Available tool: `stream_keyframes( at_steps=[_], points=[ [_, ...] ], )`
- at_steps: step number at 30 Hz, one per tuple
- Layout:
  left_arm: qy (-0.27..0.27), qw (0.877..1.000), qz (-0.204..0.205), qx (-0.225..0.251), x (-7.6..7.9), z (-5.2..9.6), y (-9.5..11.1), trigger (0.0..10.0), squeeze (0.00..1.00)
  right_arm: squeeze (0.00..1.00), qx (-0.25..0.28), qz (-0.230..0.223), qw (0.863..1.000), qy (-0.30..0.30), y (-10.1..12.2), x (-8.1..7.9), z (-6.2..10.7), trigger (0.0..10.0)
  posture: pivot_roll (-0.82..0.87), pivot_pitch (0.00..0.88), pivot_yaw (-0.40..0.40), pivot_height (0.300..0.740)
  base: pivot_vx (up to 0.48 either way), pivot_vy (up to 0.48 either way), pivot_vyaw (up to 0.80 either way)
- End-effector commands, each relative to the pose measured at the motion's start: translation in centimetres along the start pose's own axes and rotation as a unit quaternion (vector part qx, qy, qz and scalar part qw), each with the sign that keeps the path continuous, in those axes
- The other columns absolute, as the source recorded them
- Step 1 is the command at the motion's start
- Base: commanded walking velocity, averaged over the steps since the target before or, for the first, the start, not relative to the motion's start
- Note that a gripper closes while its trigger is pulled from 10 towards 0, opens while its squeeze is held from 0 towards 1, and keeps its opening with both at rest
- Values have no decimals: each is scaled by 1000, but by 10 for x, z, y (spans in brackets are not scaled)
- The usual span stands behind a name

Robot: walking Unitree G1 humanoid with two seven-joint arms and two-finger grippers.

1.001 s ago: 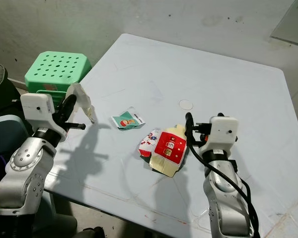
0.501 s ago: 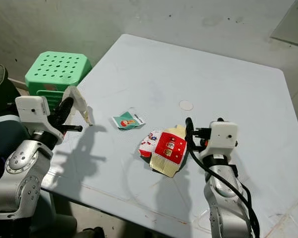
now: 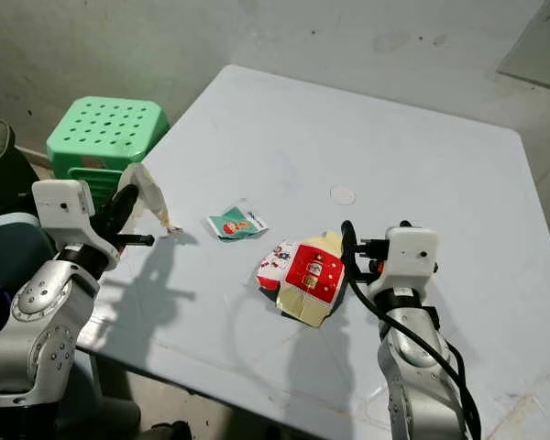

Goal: Picking trash to rubbish bin

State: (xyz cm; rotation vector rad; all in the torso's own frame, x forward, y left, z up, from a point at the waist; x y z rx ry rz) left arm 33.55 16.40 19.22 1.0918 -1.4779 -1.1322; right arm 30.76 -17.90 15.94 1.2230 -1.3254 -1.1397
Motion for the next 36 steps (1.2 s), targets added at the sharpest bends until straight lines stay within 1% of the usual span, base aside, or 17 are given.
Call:
stream_keyframes(
  at_steps=[1,22,27,30,32,35,36],
  points=[
    [0,1000,5,-13,1,2,-6,10000,0,0,3,6,1000,-3,3,3,2,10000,-50,142,-83,740,-296,0,0],
    [-1,1000,11,-11,1,2,-3,10000,0,0,4,6,1000,0,5,2,2,10000,-50,141,-84,740,-287,0,0],
    [-1,1000,13,-9,1,2,-3,10000,0,0,6,6,1000,2,5,2,3,10000,-51,142,-83,740,0,0,0],
    [-1,1000,7,-10,0,2,-4,10000,0,0,8,5,1000,5,5,1,3,10000,-52,144,-82,740,0,0,0],
    [-6,1000,-5,1,1,4,-3,10000,0,0,19,1,1000,13,7,0,4,10000,-53,145,-80,740,0,0,0],
    [-22,999,-17,16,4,10,-8,10000,0,0,32,-8,999,22,6,1,7,10000,-57,144,-77,740,0,0,0],
    [-19,999,-27,24,2,13,-11,10000,0,0,33,-9,999,24,2,1,10,10000,-56,139,-73,740,0,0,0]
  ],
)
Point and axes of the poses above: a point about 5 cm out from each wrist's last joint towards the gripper, its own z axis pointing back from the gripper into the wrist, its own y axis along the axis of the wrist's last joint, x = y × z, the point moved 4 cm from there along -z, pointing out of the wrist towards the gripper, and after that the axes turned 2 degrees about z, right-handed, at the moved point
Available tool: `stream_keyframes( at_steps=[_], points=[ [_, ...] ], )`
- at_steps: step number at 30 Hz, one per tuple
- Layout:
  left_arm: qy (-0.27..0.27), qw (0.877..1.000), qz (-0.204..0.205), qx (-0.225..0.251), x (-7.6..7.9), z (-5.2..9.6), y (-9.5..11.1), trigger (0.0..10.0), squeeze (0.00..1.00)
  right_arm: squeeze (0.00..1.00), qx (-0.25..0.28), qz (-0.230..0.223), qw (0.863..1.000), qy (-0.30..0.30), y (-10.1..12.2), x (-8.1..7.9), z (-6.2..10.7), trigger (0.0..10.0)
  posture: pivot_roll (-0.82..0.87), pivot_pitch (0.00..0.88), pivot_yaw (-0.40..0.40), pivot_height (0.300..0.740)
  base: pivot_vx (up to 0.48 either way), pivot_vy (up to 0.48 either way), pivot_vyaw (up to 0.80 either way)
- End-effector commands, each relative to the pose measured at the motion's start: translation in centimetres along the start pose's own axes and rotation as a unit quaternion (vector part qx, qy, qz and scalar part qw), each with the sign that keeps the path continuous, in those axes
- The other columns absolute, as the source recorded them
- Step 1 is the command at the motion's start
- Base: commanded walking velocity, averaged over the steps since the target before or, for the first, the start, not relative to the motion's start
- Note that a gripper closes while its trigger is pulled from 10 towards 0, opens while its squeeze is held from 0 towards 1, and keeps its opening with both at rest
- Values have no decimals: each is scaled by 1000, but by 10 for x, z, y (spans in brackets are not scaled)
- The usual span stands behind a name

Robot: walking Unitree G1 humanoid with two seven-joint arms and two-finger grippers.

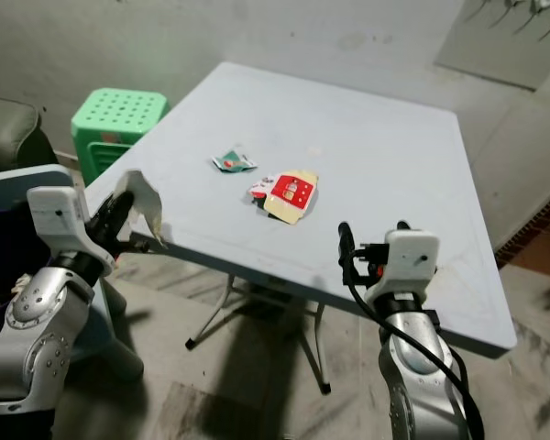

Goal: Picking trash to rubbish bin

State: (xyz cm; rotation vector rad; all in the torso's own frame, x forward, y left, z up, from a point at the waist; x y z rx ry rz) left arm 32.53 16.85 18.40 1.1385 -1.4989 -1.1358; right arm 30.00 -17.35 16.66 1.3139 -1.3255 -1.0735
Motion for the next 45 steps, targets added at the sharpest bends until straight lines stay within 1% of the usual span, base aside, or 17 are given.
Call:
stream_keyframes(
  at_steps=[1,5,6,7,8,12,14,17,20,23,24,25,34,37,41,44,45],
  points=[
    [-15,1000,-12,6,7,1,-5,10000,0,0,-3,2,1000,-3,-6,6,3,10000,-56,139,-73,740,0,0,0],
    [-10,1000,-11,-1,3,9,-23,10000,0,0,-12,6,1000,-2,-22,8,10,10000,-59,131,-65,740,0,0,0],
    [-8,1000,-10,-13,2,13,-36,10000,0,0,-13,13,1000,2,-30,7,13,10000,-56,123,-64,740,0,0,0],
    [-8,1000,-10,-13,2,13,-36,10000,0,0,-13,13,1000,2,-30,7,13,10000,-56,123,-64,740,0,0,0],
    [-16,999,-25,-16,4,16,-45,10000,0,0,-19,11,1000,5,-37,7,15,10000,-55,109,-58,740,0,0,0],
    [-25,998,-50,-8,4,17,-53,10000,0,0,-24,-1,1000,15,-47,4,15,10000,-51,73,-45,740,0,0,0],
    [-25,998,-61,-4,3,17,-55,10000,0,0,-25,5,1000,16,-51,3,16,10000,-53,58,-40,740,0,0,0],
    [-17,998,-53,5,1,13,-55,10000,0,0,-23,-3,1000,9,-57,3,16,10000,-50,38,-32,740,0,0,0],
    [-23,999,-43,25,4,11,-51,10000,0,0,-15,-13,1000,3,-58,3,16,10000,-53,18,-24,740,0,0,0],
    [-29,997,-58,29,8,11,-51,10000,0,0,-14,-19,1000,-5,-60,2,18,10000,-50,8,-21,740,0,0,0],
    [-26,998,-54,33,8,10,-51,10000,0,0,-13,-19,1000,-8,-61,3,18,10000,-53,0,-19,740,0,0,0],
    [-23,998,-42,38,8,10,-50,10000,0,0,-11,-21,1000,-16,-61,3,18,10000,-54,0,-18,740,0,0,0],
    [-29,996,-38,73,11,8,-37,10000,0,0,3,-19,1000,-17,-58,1,13,10000,-50,0,-21,740,0,0,0],
    [-22,997,-42,67,7,7,-40,10000,0,0,4,-19,1000,-18,-58,1,13,10000,-48,0,-26,740,0,0,0],
    [-12,997,-47,56,2,11,-52,10000,0,0,-5,-18,1000,-20,-65,3,14,10000,-49,0,-30,740,0,0,0],
    [-5,998,-31,54,1,13,-54,10000,0,0,-6,-20,1000,-20,-66,2,14,10000,-50,0,-32,740,0,0,0],
    [-7,998,-36,56,1,13,-53,10000,0,0,-6,-19,1000,-20,-66,2,15,10000,-51,0,-34,740,0,0,0]
  ],
)
Point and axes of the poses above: a point about 5 cm out from each wrist's last joint towards the gripper, its own z axis pointing back from the gripper into the wrist, its own y axis along the axis of the wrist's last joint, x = y × z, the point moved 4 cm from there along -z, pointing out of the wrist towards the gripper, and after that the axes turned 2 degrees about z, right-handed, at the moved point
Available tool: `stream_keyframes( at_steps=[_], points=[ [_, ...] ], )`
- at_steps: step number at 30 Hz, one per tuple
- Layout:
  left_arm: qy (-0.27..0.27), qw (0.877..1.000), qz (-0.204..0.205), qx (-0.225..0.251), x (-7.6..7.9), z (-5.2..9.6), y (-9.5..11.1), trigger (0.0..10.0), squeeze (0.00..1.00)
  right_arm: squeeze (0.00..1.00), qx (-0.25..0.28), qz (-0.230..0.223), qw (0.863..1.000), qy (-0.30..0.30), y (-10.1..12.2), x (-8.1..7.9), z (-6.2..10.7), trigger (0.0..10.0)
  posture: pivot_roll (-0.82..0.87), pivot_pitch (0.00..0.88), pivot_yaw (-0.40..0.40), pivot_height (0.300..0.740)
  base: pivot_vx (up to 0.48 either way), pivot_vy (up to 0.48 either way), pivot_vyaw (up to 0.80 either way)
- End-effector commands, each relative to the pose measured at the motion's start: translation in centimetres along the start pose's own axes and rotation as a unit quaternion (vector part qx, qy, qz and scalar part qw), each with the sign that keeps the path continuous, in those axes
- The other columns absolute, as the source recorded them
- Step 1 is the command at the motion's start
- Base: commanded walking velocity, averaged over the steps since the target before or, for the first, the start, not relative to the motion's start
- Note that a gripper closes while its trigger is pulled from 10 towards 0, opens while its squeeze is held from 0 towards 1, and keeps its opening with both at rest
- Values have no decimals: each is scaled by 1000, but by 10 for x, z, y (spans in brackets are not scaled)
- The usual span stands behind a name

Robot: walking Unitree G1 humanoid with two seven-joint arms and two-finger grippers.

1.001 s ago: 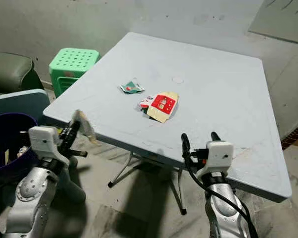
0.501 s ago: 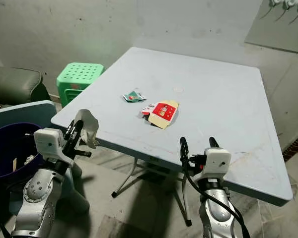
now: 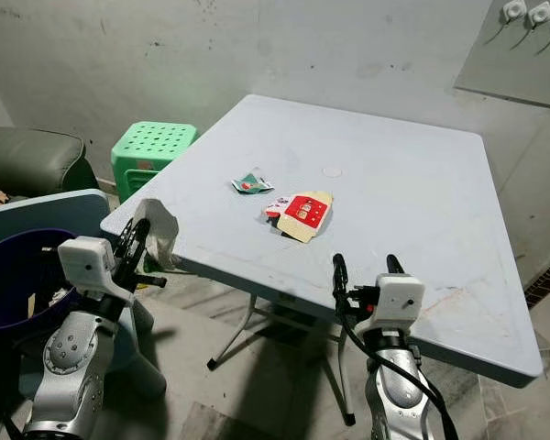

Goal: Picking trash to rubbish bin

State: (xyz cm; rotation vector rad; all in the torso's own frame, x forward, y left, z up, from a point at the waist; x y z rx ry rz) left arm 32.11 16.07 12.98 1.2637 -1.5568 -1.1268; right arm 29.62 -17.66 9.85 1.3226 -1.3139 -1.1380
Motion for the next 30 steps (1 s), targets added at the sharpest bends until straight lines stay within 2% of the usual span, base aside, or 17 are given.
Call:
stream_keyframes(
  at_steps=[1,3,9,11,23,30],
  points=[
    [3,1000,10,16,0,-3,8,10000,0,0,5,-3,1000,-2,2,0,-1,10000,-49,0,-36,740,0,0,0],
    [6,999,19,24,-1,-5,12,10000,0,0,6,-3,1000,0,3,0,-2,10000,-47,0,-38,740,0,0,0],
    [-9,1000,-10,17,-1,-5,7,10000,0,0,6,5,1000,2,2,2,-3,10000,-51,0,-40,740,0,0,0],
    [-3,1000,2,11,-1,-5,4,10000,0,0,6,7,1000,5,3,2,-3,10000,-52,0,-44,740,0,0,0],
    [-7,1000,-9,-2,-2,-9,1,10000,0,0,-4,41,999,22,1,3,-5,10000,-53,0,-44,740,0,0,0],
    [-6,1000,-8,-6,-3,-9,-1,10000,0,0,-9,39,999,26,-1,2,-4,10000,-54,0,-44,740,0,0,528]
  ],
)
Point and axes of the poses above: a point about 5 cm out from each wrist's last joint towards the gripper, its own z axis pointing back from the gripper into the wrist, its own y axis along the axis of the wrist's last joint, x = y × z, the point moved 4 cm from there along -z, pointing out of the wrist towards the gripper, and after that the axes turned 2 degrees about z, right-handed, at the moved point
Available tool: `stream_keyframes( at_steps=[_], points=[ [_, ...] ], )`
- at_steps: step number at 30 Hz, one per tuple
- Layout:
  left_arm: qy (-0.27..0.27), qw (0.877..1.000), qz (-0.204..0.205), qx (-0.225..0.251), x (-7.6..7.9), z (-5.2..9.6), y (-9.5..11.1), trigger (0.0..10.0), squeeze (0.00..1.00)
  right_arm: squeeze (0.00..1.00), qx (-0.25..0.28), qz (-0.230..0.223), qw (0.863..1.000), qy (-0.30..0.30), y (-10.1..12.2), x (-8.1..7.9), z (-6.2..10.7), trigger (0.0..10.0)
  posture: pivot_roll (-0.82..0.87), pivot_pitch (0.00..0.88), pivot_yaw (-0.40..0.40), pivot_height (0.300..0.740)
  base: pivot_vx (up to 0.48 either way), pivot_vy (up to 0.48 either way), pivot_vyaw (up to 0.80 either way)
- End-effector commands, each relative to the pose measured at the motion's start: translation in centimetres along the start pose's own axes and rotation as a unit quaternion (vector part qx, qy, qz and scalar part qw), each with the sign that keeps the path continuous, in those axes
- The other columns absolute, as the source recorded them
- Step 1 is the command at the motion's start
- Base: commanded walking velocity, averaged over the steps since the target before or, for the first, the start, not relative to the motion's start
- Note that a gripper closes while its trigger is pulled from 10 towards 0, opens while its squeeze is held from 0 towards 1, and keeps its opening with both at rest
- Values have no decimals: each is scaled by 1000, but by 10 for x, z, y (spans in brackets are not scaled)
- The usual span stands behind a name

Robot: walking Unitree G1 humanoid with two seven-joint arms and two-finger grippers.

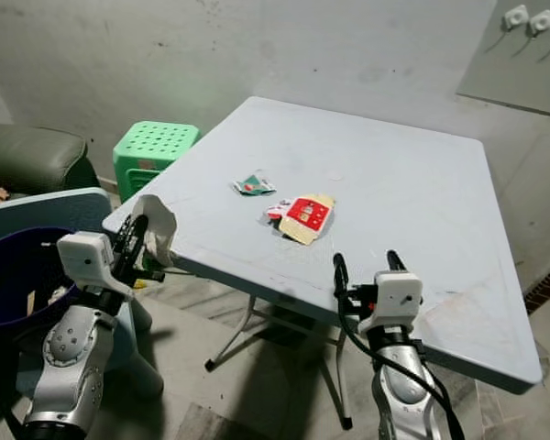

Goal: Picking trash to rubbish bin

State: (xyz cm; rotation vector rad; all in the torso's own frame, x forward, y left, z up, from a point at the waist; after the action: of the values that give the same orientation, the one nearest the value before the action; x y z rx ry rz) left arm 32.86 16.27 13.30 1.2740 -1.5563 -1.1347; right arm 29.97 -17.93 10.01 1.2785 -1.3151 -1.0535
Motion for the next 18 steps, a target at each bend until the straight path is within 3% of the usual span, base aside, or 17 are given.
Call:
stream_keyframes(
  at_steps=[1,18],
  points=[
    [-5,1000,-4,-8,0,-1,-2,10000,0,0,-8,6,1000,6,-2,-2,0,10000,-54,0,-45,740,0,0,800],
    [2,1000,-3,-13,-3,-3,-3,10000,0,0,-7,6,1000,15,-2,-3,-2,10000,-45,0,-54,740,0,0,800]
  ],
)
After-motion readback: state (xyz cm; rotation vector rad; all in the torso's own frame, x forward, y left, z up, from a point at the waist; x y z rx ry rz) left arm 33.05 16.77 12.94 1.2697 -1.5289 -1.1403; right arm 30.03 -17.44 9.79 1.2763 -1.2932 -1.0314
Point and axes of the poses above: a point about 5 cm out from each wrist's last joint towards the gripper, its own z axis pointing back from the gripper into the wrist, its own y axis along the axis of the wrist's last joint, x = y × z, the point moved 4 cm from there along -z, pointing out of the wrist towards the gripper, and after that the axes turned 2 degrees about z, right-handed, at the moved point
